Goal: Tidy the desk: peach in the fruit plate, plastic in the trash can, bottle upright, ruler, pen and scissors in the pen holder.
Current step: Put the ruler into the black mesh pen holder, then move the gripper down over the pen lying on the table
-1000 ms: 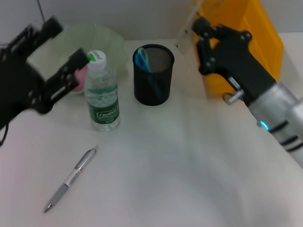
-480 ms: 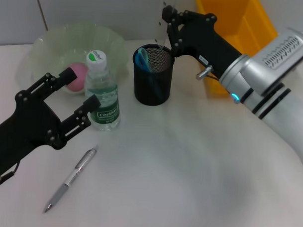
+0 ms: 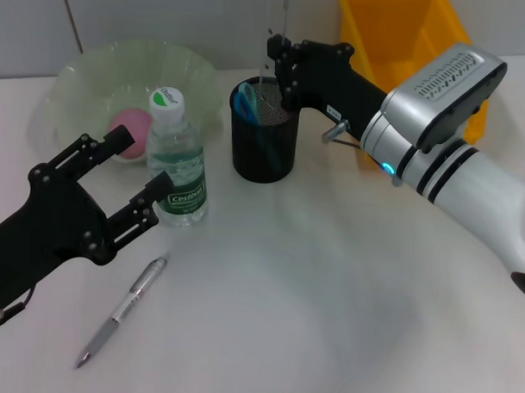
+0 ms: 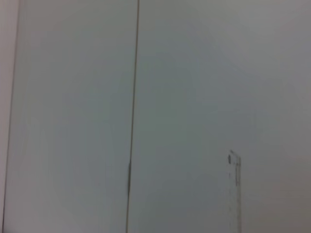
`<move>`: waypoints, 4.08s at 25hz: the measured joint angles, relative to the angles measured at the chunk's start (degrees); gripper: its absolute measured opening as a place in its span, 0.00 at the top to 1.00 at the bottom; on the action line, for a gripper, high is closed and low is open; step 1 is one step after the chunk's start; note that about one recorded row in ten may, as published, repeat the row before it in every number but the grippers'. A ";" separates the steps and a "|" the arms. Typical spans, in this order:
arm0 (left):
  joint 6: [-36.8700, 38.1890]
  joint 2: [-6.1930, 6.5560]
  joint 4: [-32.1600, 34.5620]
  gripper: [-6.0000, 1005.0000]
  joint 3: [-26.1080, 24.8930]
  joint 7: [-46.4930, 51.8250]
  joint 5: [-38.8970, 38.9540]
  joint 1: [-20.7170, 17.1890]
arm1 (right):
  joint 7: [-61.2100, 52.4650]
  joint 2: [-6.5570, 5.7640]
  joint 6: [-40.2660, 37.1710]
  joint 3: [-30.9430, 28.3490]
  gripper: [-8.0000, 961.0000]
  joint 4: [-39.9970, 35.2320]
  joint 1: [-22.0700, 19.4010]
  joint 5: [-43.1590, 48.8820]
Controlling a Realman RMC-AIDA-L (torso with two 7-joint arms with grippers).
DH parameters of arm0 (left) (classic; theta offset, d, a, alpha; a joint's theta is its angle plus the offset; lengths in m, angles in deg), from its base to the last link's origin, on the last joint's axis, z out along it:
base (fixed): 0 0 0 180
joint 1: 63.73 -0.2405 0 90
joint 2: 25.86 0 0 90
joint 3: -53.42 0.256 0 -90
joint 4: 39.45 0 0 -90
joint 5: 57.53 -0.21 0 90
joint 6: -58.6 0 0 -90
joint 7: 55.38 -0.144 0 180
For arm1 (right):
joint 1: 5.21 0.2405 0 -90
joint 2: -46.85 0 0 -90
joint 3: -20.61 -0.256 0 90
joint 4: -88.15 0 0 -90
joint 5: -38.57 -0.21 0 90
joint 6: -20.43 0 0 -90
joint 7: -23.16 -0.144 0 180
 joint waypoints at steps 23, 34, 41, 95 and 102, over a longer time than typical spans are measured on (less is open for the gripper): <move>0.07 0.11 -0.06 0.31 0.15 0.43 -0.06 0.10 | -0.03 -0.06 -1.59 -1.34 0.81 1.25 -3.44 -0.08; -5.49 0.18 11.32 0.31 -0.55 13.19 -12.36 -1.93 | -0.43 -0.64 -35.74 -3.86 0.40 0.97 -20.02 0.05; -23.01 -0.15 40.87 0.31 5.14 40.30 -32.53 -11.68 | -9.64 -0.76 -42.02 -2.33 0.25 -4.75 -26.89 0.52; -9.23 -0.60 63.53 0.34 22.73 125.04 -107.51 3.43 | -11.89 -0.67 -34.06 0.29 0.24 -7.08 -30.93 1.34; -7.40 -0.77 63.13 0.47 23.49 125.54 -108.69 4.96 | -11.89 -0.66 -34.06 0.26 0.24 -7.08 -30.96 1.34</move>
